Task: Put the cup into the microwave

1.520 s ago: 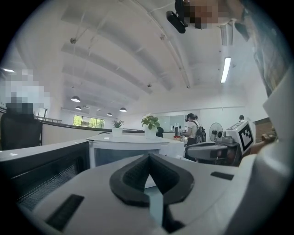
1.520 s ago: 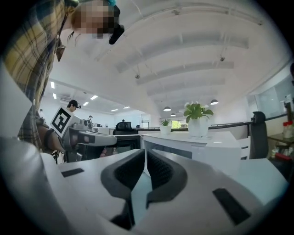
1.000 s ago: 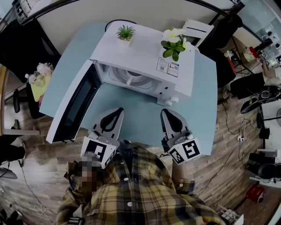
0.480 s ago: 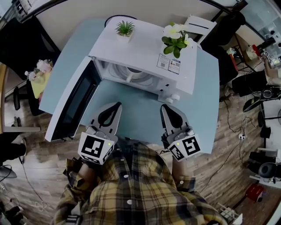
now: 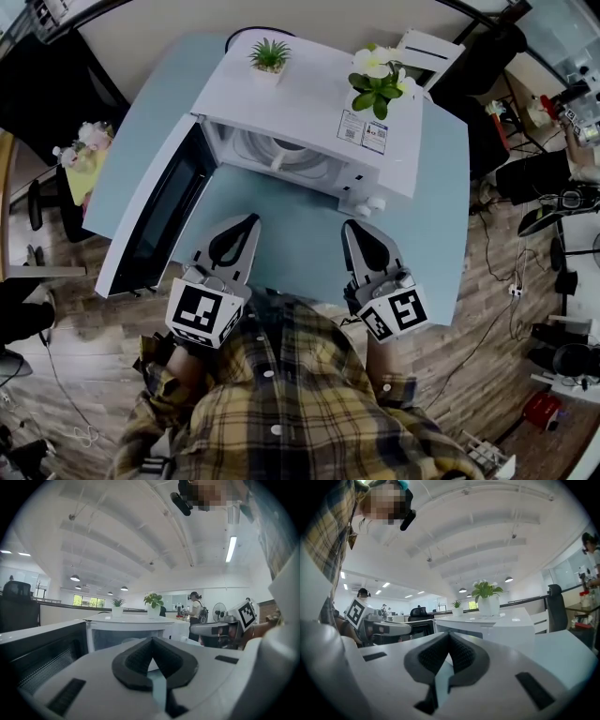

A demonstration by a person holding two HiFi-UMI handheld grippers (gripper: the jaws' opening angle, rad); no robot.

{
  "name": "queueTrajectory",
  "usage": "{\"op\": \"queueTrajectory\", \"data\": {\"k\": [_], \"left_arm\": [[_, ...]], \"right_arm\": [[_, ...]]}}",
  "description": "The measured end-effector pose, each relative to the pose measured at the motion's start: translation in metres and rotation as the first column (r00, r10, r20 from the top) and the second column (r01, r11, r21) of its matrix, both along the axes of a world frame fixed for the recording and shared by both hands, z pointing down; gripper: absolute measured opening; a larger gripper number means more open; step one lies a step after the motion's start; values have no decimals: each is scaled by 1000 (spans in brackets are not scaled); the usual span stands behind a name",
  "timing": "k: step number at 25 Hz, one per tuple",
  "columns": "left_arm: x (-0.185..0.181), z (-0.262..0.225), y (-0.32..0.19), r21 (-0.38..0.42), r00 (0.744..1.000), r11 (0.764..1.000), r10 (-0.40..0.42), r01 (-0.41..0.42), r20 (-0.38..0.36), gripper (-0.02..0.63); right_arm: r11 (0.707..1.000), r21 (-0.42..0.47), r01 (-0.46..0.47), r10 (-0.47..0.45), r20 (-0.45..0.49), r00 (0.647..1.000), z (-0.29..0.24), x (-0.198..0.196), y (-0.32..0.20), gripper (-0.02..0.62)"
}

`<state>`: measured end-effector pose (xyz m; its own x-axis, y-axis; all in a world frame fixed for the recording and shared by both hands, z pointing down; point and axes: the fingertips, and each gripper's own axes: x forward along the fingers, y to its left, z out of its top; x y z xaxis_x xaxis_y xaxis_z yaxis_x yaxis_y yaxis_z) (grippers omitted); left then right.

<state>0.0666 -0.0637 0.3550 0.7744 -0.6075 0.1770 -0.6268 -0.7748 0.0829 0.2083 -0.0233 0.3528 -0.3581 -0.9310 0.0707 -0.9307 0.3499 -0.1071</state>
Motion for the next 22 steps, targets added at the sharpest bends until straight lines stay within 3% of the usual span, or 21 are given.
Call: {"op": "queueTrajectory", "data": {"k": [22], "left_arm": [[-5, 1, 10, 8, 1000, 1000, -9, 9, 0, -9]], "right_arm": [[1000, -13, 8, -8, 11, 1000, 5, -4, 10, 2]]}}
